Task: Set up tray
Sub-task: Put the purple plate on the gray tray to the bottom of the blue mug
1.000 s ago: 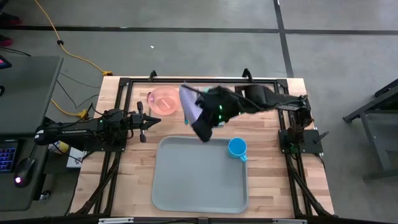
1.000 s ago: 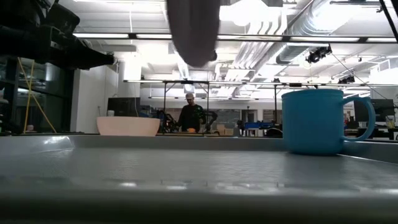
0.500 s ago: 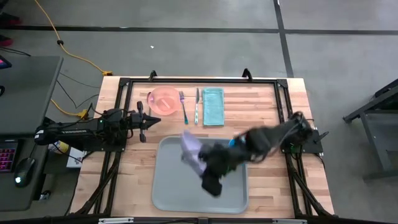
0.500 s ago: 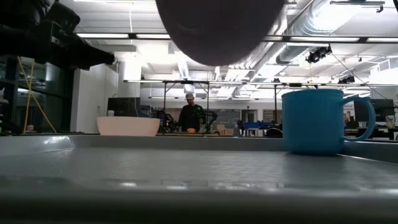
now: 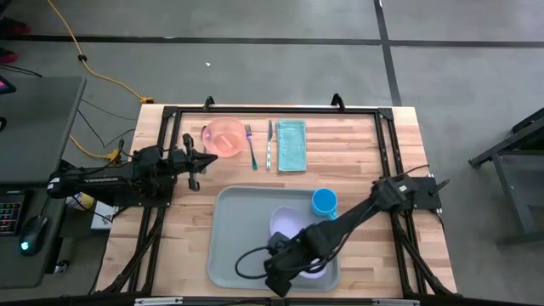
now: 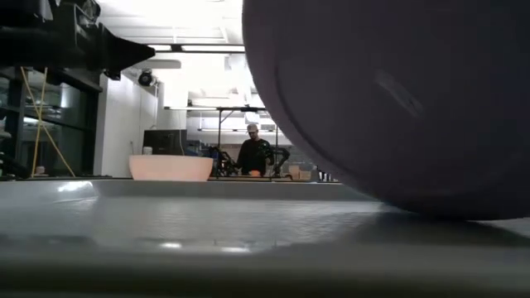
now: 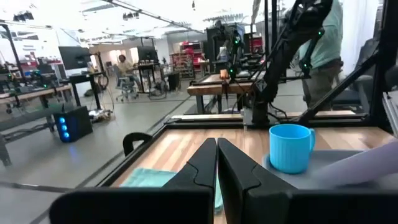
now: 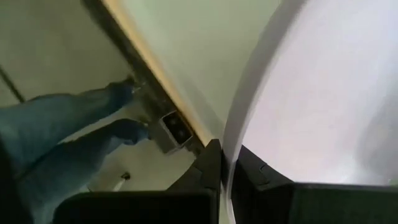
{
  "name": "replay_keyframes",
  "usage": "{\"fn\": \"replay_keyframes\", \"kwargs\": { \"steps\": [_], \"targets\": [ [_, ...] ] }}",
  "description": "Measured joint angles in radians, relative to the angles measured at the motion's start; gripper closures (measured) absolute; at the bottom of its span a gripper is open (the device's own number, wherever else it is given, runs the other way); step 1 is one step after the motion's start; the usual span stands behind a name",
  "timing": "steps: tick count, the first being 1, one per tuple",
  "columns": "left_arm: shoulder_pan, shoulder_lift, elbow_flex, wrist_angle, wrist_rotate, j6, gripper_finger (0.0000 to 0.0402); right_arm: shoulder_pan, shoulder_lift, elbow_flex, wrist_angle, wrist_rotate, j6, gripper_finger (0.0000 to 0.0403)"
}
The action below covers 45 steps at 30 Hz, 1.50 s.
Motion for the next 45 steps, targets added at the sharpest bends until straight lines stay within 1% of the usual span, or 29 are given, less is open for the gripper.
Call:
{"fn": "replay_keyframes", "kwargs": {
  "steps": [6, 14, 22, 27, 37, 42, 45],
  "targets": [
    [0.0, 0.0, 0.0, -0.002, 0.018, -0.027, 0.0355, -0.027, 0.071, 0.0, 0.048, -0.03, 0.105, 0.0402],
    [0.0, 0.0, 0.0, -0.002, 0.024, -0.029, 0.0355, -0.059, 0.083, 0.0, 0.095, -0.034, 0.179, 0.0402],
    [0.0, 0.0, 0.0, -0.003, 0.021, -0.013, 0.0355, -0.074, 0.083, -0.004, 0.089, -0.121, 0.205, 0.0402],
    [0.0, 0.0, 0.0, -0.004, 0.02, -0.012, 0.0355, -0.083, 0.083, -0.066, 0.118, -0.203, 0.214, 0.0402],
    [0.0, 0.0, 0.0, -0.009, 0.02, -0.01, 0.0355, -0.1, 0.084, -0.214, 0.232, -0.279, 0.251, 0.0402],
    [0.0, 0.0, 0.0, -0.01, 0.025, -0.01, 0.0355, -0.106, 0.084, -0.233, 0.249, -0.3, 0.256, 0.04],
    [0.0, 0.0, 0.0, -0.009, 0.025, -0.01, 0.0355, -0.109, 0.084, -0.234, 0.254, -0.31, 0.247, 0.0391]
  ]
}}
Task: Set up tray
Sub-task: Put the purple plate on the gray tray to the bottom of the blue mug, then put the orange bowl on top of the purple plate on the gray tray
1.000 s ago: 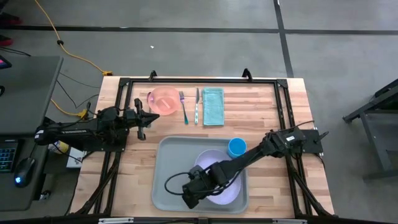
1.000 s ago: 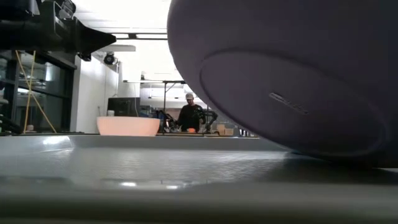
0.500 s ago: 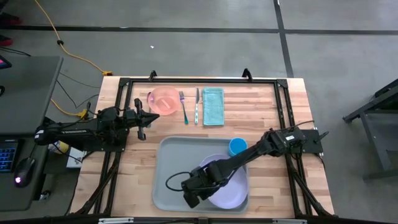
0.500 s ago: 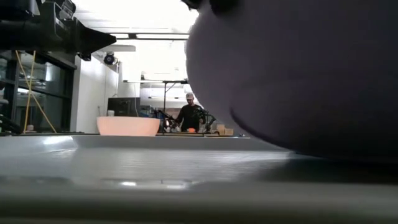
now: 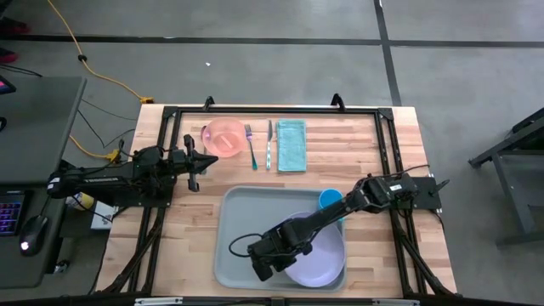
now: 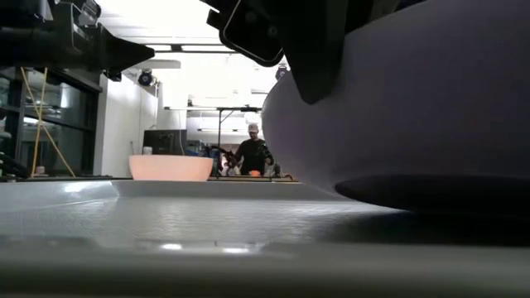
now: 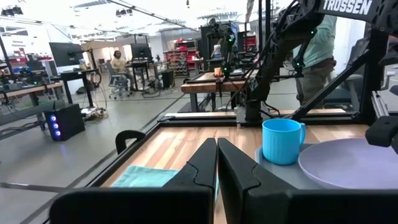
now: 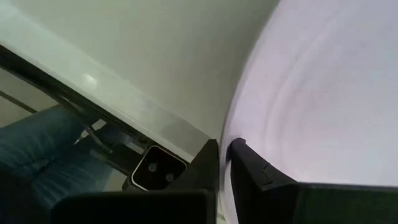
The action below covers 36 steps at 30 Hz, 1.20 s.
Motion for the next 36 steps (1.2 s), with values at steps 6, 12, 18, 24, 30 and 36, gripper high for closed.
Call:
{"fn": "replay_keyframes", "kwargs": {
  "steps": [6, 12, 18, 24, 30, 36],
  "targets": [
    [0.0, 0.0, 0.0, 0.0, 0.003, 0.0, 0.0355, -0.001, 0.0, 0.0, 0.04, -0.012, -0.025, 0.0353],
    [0.0, 0.0, 0.0, 0.0, 0.003, 0.0, 0.0355, -0.001, 0.0, 0.0, 0.05, -0.011, -0.03, 0.0308],
    [0.0, 0.0, 0.0, 0.0, 0.003, 0.0, 0.0355, -0.006, 0.0, 0.0, 0.097, -0.01, -0.036, 0.0277],
    [0.0, 0.0, 0.0, 0.0, 0.011, -0.001, 0.0355, -0.035, 0.0, 0.031, 0.248, 0.105, -0.073, 0.0268],
    [0.0, 0.0, 0.0, 0.0, 0.033, -0.007, 0.0355, -0.089, 0.0, 0.16, 0.209, 0.329, -0.218, 0.0276],
    [0.0, 0.0, 0.0, 0.0, 0.087, -0.008, 0.0355, -0.169, -0.047, 0.231, 0.098, 0.471, -0.368, 0.0285]
  ]
}}
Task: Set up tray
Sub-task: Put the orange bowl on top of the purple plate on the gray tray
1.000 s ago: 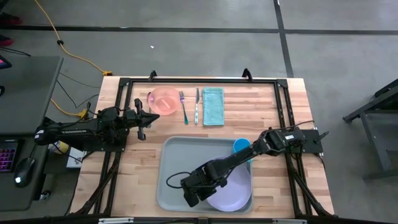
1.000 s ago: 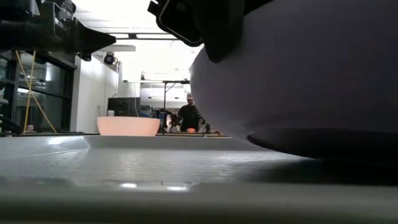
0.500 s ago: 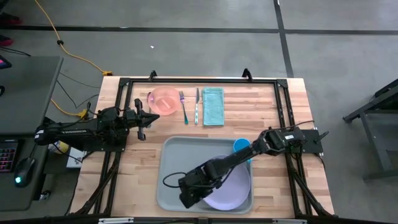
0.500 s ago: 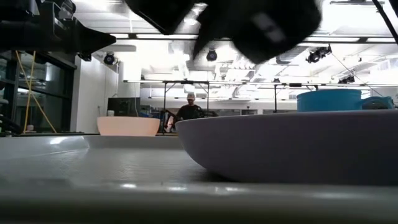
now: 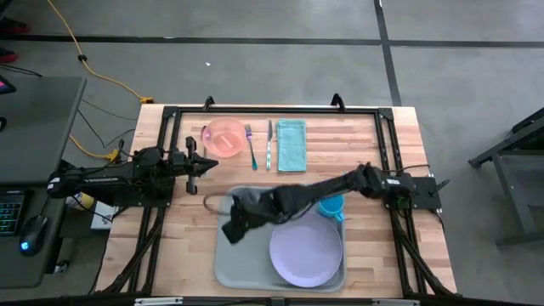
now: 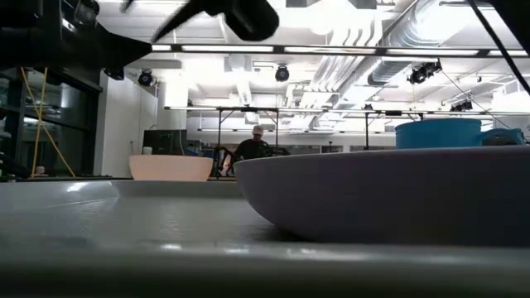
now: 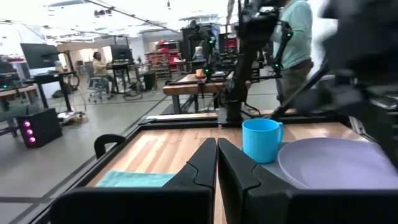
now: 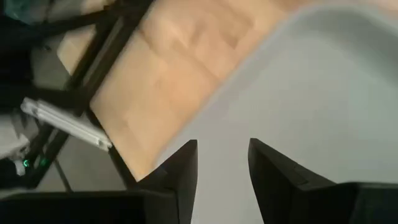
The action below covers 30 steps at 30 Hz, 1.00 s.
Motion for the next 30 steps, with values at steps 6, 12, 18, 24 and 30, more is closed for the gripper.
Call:
{"fn": "replay_keyframes", "kwargs": {
  "steps": [6, 12, 18, 24, 30],
  "targets": [
    [0.0, 0.0, 0.0, -0.005, 0.023, -0.002, 0.0355, -0.081, -0.162, -0.032, -0.255, 0.087, -0.1, 0.0285],
    [0.0, 0.0, 0.0, -0.005, -0.071, -0.007, 0.0355, -0.117, -0.36, -0.032, -0.579, 0.327, -0.194, 0.0294],
    [0.0, 0.004, 0.0, -0.007, -0.305, -0.137, 0.0355, -0.148, -0.61, -0.156, -0.626, 0.44, -0.251, 0.0323],
    [0.071, 0.051, 0.087, -0.123, -0.405, -0.188, 0.0355, -0.186, -0.896, -0.486, -0.626, 0.474, -0.237, 0.0343],
    [0.226, 0.218, 0.337, -0.371, -0.309, -0.085, 0.0355, -0.231, -1.14, -0.863, -0.478, 0.408, -0.244, 0.0351]
  ]
}}
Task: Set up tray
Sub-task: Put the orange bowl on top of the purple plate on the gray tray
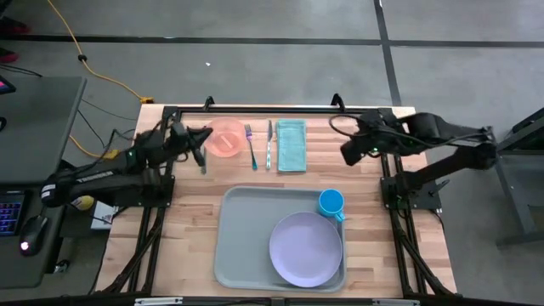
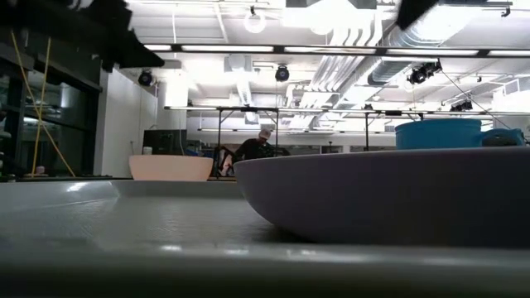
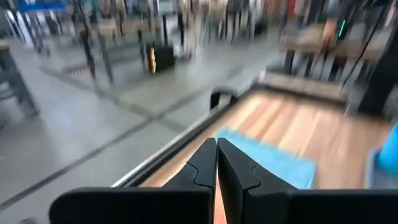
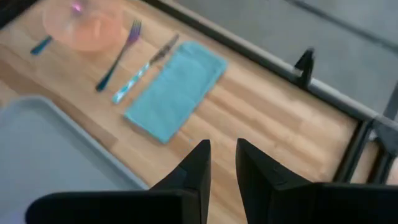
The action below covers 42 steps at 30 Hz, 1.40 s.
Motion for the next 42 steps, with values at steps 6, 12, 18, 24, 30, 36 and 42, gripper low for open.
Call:
{"fn": "replay_keyframes", "kwargs": {
  "steps": [6, 12, 18, 24, 30, 36, 42],
  "targets": [
    [0.166, 0.263, 0.354, -0.484, 0.098, 0.158, 0.0355, -0.016, -0.173, -0.316, 0.175, -0.091, -0.001, 0.0349],
    [0.391, 0.55, 0.652, -0.921, 0.21, 0.125, 0.0355, -0.018, -0.282, -0.541, 0.344, -0.208, 0.023, 0.0345],
    [0.573, 0.792, 0.772, -1.023, 0.477, 0.076, 0.0355, -0.018, -0.327, -0.691, 0.501, -0.273, 0.023, 0.0342],
    [0.606, 0.944, 0.802, -1.028, 0.484, 0.077, 0.0355, -0.018, -0.328, -0.744, 0.565, -0.312, 0.017, 0.0339],
    [0.583, 1.009, 0.805, -1.024, 0.31, 0.087, 0.0355, -0.017, -0.328, -0.747, 0.601, -0.312, -0.018, 0.0338],
    [0.537, 1.052, 0.805, -1.011, 0.314, 0.178, 0.0341, -0.017, -0.328, -0.747, 0.602, -0.313, -0.036, 0.0333],
    [0.504, 1.068, 0.805, -0.976, 0.291, 0.195, 0.0251, -0.017, -0.328, -0.747, 0.602, -0.313, -0.044, 0.0333]
  ]
}}
